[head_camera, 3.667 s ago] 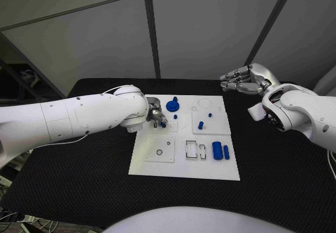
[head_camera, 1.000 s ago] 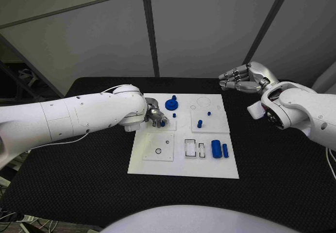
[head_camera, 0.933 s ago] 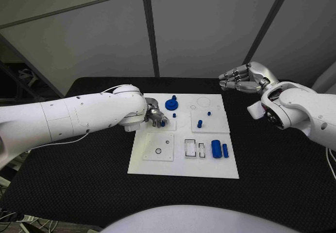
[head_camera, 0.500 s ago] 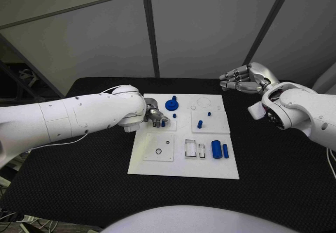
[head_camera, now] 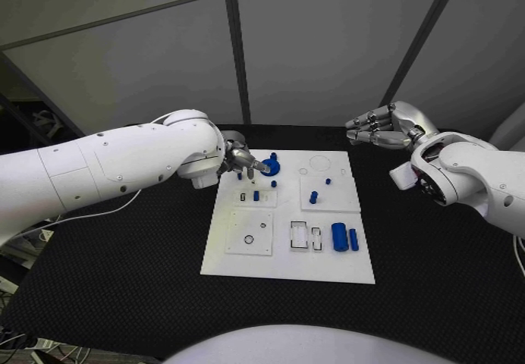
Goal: Assemble the parts on the task board
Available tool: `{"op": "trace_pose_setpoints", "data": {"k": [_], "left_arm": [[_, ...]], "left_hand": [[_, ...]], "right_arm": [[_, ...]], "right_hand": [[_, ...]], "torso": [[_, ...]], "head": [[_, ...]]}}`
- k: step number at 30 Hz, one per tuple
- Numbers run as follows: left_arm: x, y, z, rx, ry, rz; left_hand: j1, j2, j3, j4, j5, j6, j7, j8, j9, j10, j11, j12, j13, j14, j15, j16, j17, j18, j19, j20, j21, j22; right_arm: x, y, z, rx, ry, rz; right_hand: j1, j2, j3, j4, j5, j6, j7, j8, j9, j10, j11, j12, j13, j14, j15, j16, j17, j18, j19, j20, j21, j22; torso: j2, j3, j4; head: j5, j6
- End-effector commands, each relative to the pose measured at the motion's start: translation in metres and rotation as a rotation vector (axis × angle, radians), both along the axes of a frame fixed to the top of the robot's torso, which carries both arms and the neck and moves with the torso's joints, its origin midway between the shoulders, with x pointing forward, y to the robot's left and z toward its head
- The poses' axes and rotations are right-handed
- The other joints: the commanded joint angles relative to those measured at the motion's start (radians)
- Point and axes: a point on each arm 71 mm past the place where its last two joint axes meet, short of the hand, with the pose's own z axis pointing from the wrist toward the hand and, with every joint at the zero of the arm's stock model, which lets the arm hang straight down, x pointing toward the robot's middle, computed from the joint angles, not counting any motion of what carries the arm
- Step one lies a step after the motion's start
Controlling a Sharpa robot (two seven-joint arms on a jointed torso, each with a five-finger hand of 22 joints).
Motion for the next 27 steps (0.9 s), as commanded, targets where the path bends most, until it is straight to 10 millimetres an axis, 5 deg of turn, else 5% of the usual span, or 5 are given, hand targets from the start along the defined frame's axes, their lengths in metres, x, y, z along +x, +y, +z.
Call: {"op": "trace_pose_setpoints", "data": {"k": [1,9,17,21,27], "left_arm": [[0.005,0.004,0.009,0.004,0.038,-0.021],[0.035,0.016,0.024,0.005,0.022,0.034],[0.052,0.026,0.017,0.085,0.029,0.053],[0.055,0.03,0.008,0.121,0.058,0.057],[0.058,0.036,-0.004,0.153,0.078,0.073]], "left_hand": [[0.039,0.001,-0.021,-0.003,0.001,-0.043,0.019,-0.04,-0.027,-0.051,0.017,-0.071,-0.076,0.057,0.016,-0.005,0.1,-0.006,0.007,0.009,-0.024,0.023],[0.137,0.02,-0.088,-0.006,0.001,-0.089,0.06,-0.174,-0.138,-0.078,0.051,-0.1,-0.125,0.054,0.047,-0.011,0.094,-0.001,-0.002,0.042,-0.046,0.002],[0.156,0.025,-0.131,0.01,0.0,-0.058,0.06,-0.192,-0.169,-0.071,0.052,-0.087,-0.124,0.055,0.048,-0.006,0.099,-0.003,0.004,0.044,-0.038,0.015],[0.17,0.041,-0.17,0.031,-0.062,-0.028,0.055,-0.202,-0.193,-0.062,0.049,-0.074,-0.122,0.056,0.045,-0.005,0.1,-0.006,0.01,0.043,-0.029,0.028],[0.175,0.046,-0.184,0.039,-0.068,-0.012,0.052,-0.198,-0.197,-0.062,0.046,-0.071,-0.123,0.056,0.044,-0.005,0.099,-0.006,0.011,0.042,-0.028,0.031]], "right_arm": [[0.001,0.001,0.001,0.0,-0.003,0.007],[0.001,0.002,0.001,0.0,-0.008,0.007],[0.001,0.003,0.001,-0.001,-0.011,0.009],[0.001,0.004,0.001,-0.002,-0.012,0.012],[0.001,0.005,0.002,-0.002,-0.015,0.014]], "right_hand": [[-0.01,0.001,-0.005,0.001,0.005,-0.002,0.007,-0.002,-0.001,-0.004,0.001,-0.002,-0.002,-0.006,0.001,-0.005,-0.002,0.003,-0.001,0.006,-0.004,-0.001],[-0.006,0.003,-0.003,-0.001,0.006,0.0,0.005,0.0,0.0,-0.005,0.001,-0.002,-0.002,-0.008,0.001,-0.004,-0.004,0.004,-0.001,0.007,-0.008,-0.004],[-0.006,0.003,-0.003,-0.001,0.006,0.0,0.004,0.0,0.0,-0.005,0.0,-0.002,-0.002,-0.008,0.001,-0.004,-0.004,0.004,-0.001,0.007,-0.009,-0.004],[-0.006,0.003,-0.003,-0.001,0.006,0.0,0.004,0.0,0.0,-0.005,0.0,-0.002,-0.002,-0.008,0.001,-0.004,-0.004,0.004,-0.001,0.007,-0.009,-0.004],[-0.004,0.004,-0.002,-0.002,0.006,0.001,0.002,0.001,0.0,-0.007,0.0,-0.002,-0.002,-0.008,0.001,-0.003,-0.005,0.004,0.001,0.007,-0.01,-0.006]], "torso": [[0.0,0.0006,-0.0003],[0.002,0.0003,-0.0051],[0.002,-0.0002,-0.0017],[0.002,-0.0006,-0.0015],[0.002,-0.001,-0.0015]], "head": [[0.002,0.005],[0.008,0.013],[0.005,0.009],[0.007,0.009],[0.008,0.004]]}}
